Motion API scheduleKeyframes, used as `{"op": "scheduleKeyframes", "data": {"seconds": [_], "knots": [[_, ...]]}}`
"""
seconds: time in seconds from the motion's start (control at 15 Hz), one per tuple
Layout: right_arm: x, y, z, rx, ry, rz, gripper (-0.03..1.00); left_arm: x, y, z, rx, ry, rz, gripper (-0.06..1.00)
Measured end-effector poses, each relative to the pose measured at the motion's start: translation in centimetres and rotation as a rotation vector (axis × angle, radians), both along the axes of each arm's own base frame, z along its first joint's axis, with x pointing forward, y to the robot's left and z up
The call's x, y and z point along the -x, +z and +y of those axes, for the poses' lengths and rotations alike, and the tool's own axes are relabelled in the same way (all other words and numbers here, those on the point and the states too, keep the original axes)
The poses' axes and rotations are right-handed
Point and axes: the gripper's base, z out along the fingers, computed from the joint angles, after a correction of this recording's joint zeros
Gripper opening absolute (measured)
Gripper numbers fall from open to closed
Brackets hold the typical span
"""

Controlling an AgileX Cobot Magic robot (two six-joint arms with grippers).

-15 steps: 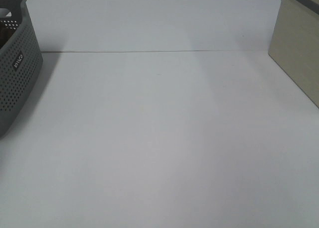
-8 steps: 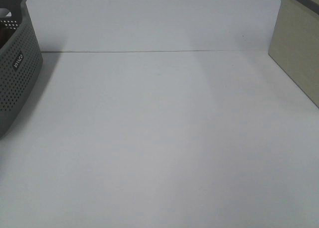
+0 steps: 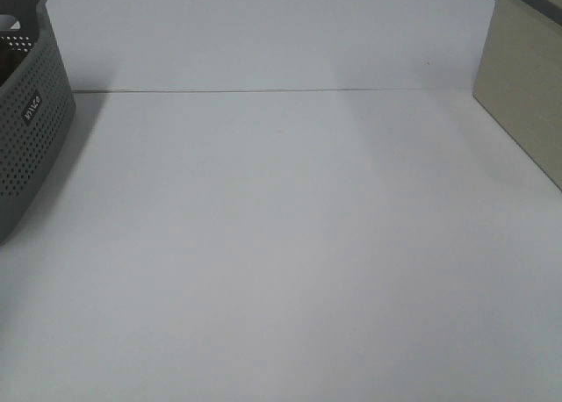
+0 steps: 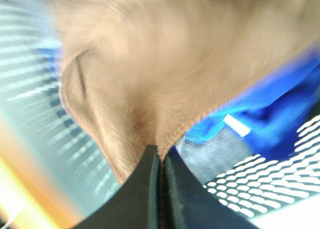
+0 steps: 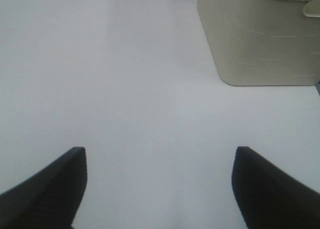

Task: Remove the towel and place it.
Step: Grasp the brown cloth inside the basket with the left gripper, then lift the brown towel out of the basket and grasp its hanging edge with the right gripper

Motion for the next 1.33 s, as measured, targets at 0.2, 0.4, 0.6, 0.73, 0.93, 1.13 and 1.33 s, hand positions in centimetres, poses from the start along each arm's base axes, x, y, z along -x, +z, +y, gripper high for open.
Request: {"op": "scheduleKeyframes", "data": {"seconds": [0.2, 0.4, 0.6, 0.73, 0.93, 1.13, 1.33], "knots": [[0.0, 0.0, 0.0, 0.0, 0.0, 0.0, 0.77, 1.5, 3.4, -1.1, 0.007, 0.008, -0.094, 0.0], [0.0, 0.0, 0.0, 0.0, 0.0, 0.0, 0.77, 2.7, 6.4, -3.3, 0.002, -0.035, -0.172, 0.0], [0.0, 0.0, 0.0, 0.0, 0.0, 0.0, 0.77, 3.6, 8.7, -6.2, -0.006, -0.103, -0.232, 0.0], [0.0, 0.0, 0.0, 0.0, 0.0, 0.0, 0.77, 4.4, 10.2, -8.4, -0.003, -0.149, -0.275, 0.0], [0.0, 0.0, 0.0, 0.0, 0.0, 0.0, 0.77, 5.9, 12.4, -11.3, 0.015, -0.186, -0.352, 0.0], [0.0, 0.0, 0.0, 0.0, 0.0, 0.0, 0.77, 7.3, 16.2, -13.7, 0.052, -0.189, -0.496, 0.0], [0.0, 0.3, 0.3, -0.027, 0.016, -0.022, 0.77, 8.6, 19.8, -16.4, 0.069, -0.274, -0.62, 0.0]]}}
